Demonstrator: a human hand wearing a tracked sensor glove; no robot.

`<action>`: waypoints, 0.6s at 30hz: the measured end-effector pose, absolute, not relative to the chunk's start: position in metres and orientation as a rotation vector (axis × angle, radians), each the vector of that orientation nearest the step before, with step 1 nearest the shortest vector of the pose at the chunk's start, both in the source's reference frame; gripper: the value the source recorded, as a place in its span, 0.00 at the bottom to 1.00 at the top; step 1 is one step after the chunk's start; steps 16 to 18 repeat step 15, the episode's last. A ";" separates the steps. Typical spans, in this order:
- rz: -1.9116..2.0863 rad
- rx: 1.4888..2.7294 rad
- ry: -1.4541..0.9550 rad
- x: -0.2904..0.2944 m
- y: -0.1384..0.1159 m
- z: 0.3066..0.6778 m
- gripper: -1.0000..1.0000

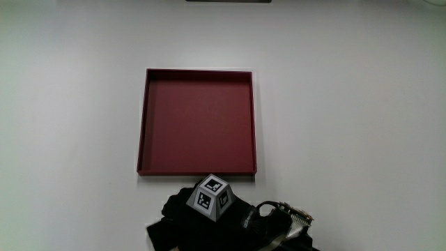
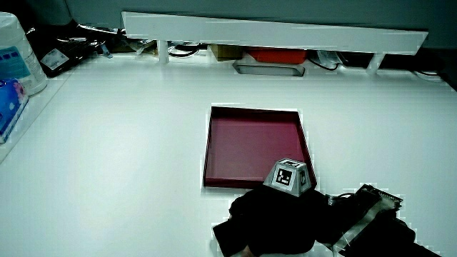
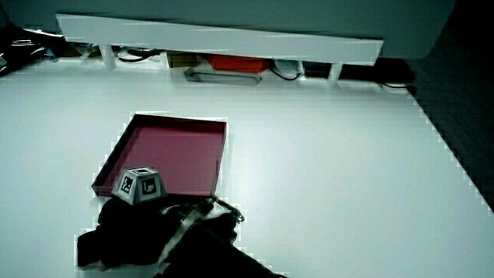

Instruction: Pick eraser

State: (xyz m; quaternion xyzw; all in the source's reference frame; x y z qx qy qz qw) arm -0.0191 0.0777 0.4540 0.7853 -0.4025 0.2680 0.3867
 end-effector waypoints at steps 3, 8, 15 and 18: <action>0.682 2.041 -1.025 -0.015 0.070 0.445 1.00; 0.782 2.064 -1.032 -0.007 0.051 0.425 1.00; 0.805 2.171 -1.013 0.006 0.023 0.401 1.00; 0.805 2.171 -1.013 0.006 0.023 0.401 1.00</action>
